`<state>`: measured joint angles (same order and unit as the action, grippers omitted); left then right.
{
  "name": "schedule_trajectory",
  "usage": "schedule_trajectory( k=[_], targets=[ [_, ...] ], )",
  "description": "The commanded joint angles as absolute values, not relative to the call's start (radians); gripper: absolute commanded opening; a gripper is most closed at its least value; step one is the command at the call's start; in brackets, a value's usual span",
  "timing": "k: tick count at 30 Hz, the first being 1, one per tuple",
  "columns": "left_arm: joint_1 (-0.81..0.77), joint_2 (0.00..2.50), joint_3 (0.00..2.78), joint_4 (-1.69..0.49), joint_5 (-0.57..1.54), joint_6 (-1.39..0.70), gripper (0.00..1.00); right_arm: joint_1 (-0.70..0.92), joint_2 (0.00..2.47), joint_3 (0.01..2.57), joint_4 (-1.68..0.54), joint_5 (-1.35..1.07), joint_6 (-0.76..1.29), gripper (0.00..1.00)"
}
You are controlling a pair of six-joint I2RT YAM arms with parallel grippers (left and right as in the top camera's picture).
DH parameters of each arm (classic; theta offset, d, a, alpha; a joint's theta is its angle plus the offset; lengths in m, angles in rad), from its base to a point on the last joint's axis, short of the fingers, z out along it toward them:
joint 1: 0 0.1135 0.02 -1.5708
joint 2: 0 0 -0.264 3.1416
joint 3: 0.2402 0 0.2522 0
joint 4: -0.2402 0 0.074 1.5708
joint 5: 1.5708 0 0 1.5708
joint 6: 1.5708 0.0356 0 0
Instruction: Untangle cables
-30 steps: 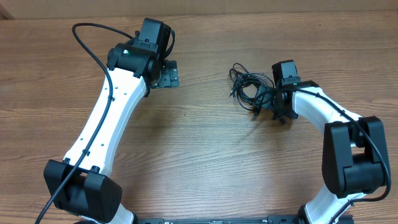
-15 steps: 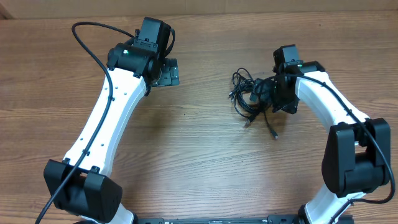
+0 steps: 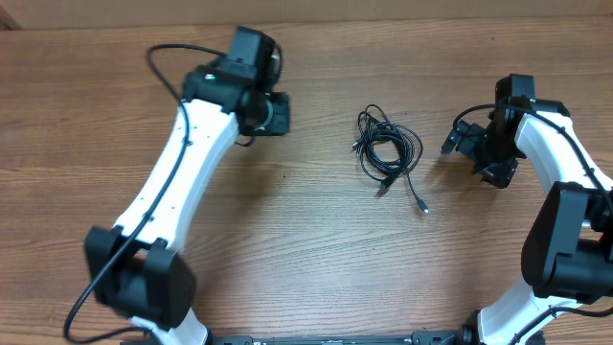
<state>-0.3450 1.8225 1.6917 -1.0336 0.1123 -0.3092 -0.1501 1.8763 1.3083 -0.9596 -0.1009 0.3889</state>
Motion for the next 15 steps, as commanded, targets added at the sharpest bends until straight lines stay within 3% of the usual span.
schedule_trajectory(
  k=[1, 3, 5, 15],
  targets=[
    [-0.416, 1.929, 1.701, -0.979, 0.266, -0.238, 0.66, -0.141, 1.875, 1.264, -0.913, -0.192, 0.392, 0.99],
    [-0.452, 1.968, 1.701, -0.925, 0.263, -0.225, 0.76, -0.130, 1.875, 1.249, -0.884, -0.271, 0.391, 0.99],
    [-0.484, 2.003, 1.701, -0.852, 0.264, -0.224, 0.79, -0.109, 1.875, 1.240, -0.862, -0.303, 0.392, 0.99],
    [-0.550, 2.172, 1.701, -0.432, 0.261, -0.304, 0.75, 0.027, 1.875, 1.098, -0.621, -0.233, 0.392, 0.95]
  ],
)
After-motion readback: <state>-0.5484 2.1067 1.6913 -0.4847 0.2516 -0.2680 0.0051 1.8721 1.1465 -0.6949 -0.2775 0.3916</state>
